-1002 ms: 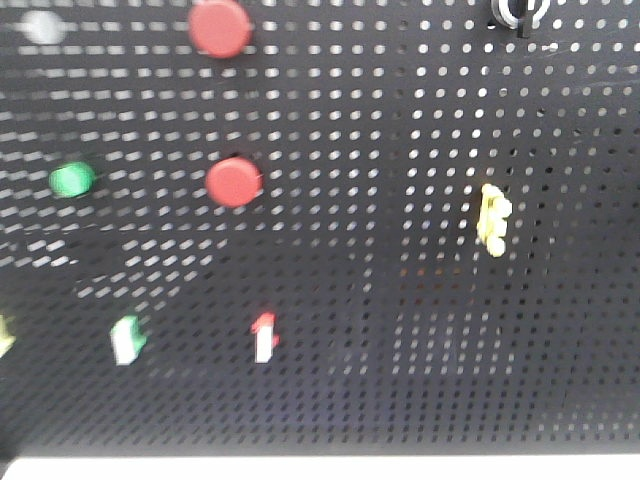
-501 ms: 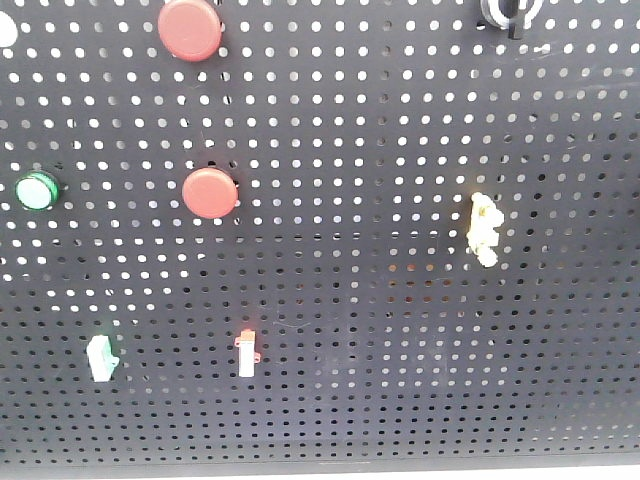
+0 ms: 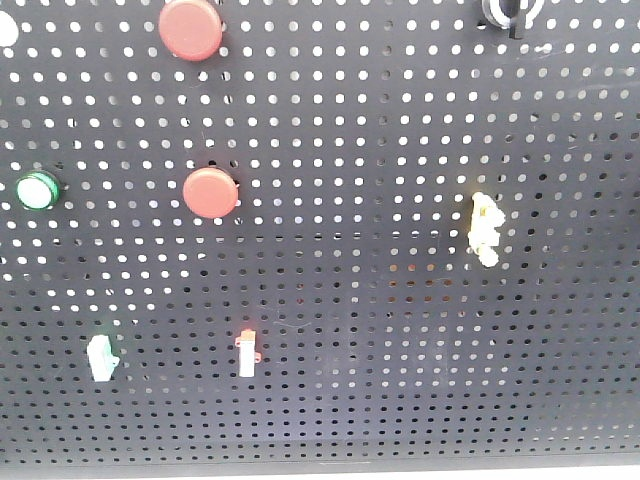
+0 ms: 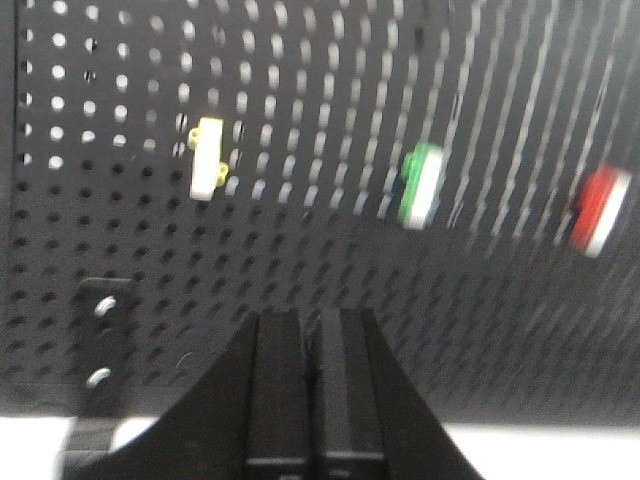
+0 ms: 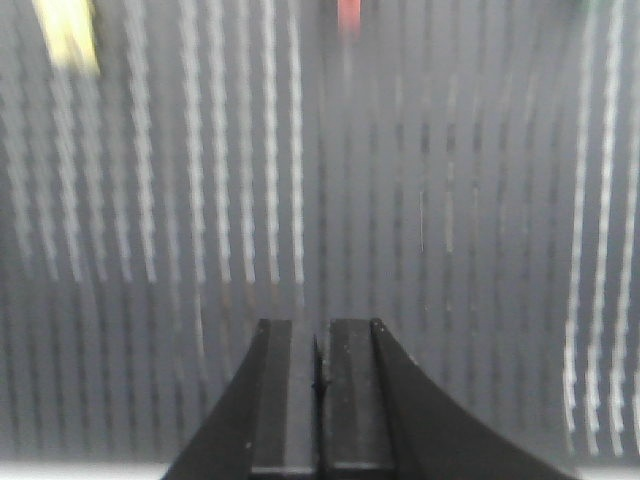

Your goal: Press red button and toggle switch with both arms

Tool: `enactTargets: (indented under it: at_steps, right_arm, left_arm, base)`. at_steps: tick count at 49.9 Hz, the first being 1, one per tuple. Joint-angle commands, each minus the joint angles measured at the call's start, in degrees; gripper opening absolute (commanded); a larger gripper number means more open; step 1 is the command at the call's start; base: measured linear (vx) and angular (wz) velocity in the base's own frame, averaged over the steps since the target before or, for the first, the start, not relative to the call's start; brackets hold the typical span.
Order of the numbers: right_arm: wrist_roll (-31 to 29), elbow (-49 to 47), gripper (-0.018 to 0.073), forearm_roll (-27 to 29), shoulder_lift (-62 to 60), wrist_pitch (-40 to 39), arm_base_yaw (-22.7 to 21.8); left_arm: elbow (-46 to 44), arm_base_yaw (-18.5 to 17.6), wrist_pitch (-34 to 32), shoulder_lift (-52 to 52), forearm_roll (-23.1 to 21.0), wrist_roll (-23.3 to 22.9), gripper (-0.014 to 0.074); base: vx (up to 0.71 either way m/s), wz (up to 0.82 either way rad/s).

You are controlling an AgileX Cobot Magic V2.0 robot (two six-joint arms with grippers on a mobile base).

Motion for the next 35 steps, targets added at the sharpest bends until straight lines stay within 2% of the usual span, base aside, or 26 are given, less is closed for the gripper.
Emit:
enactTargets:
  at_steps: [1,13,23,24,29,35]
  right_arm:
    - [1.4,-9.5,-0.0003,-0.6,0.2,-1.9,-0.2]
    - [-1.5,-34.3,-0.0003,-2.1,14.7,11.3,-0.2]
    - [-1.3,-47.7,-0.0003,-0.1,26.6,14.0,-0.2]
    - [-0.3,-50.2,-0.0003,1.4,30.7,13.8,-0.2]
    - [1.4,-50.2,-0.0003,5.6,31.1,14.5,-0.2]
    - [1.5,-50.2,-0.0003,10.3,30.9,16.6,-0.2]
  left_arm:
    - [-7.2,-0.2,-3.6,1.0,0.1,-2.4,0.0001]
    - [-31.1,-0.2,4.0,17.5,0.1,1.8,0.0001]
    - [-50.2,-0.2,13.1,32.7,0.1,2.8,0.0001]
    - [-55.4,-0.2,15.2,37.6,0.0,2.7,0.0001]
    - [-55.4,-0.2,14.7,38.5,0.0,2.5,0.0001]
    - [-55.4,-0.2,15.4,39.0,-0.1,7.7,0.0001]
  base:
    - [0.0,0.0]
    - [0.0,0.0]
    - [0.0,0.0]
    - [0.0,0.0]
    - [0.0,0.0]
    - [0.0,0.0]
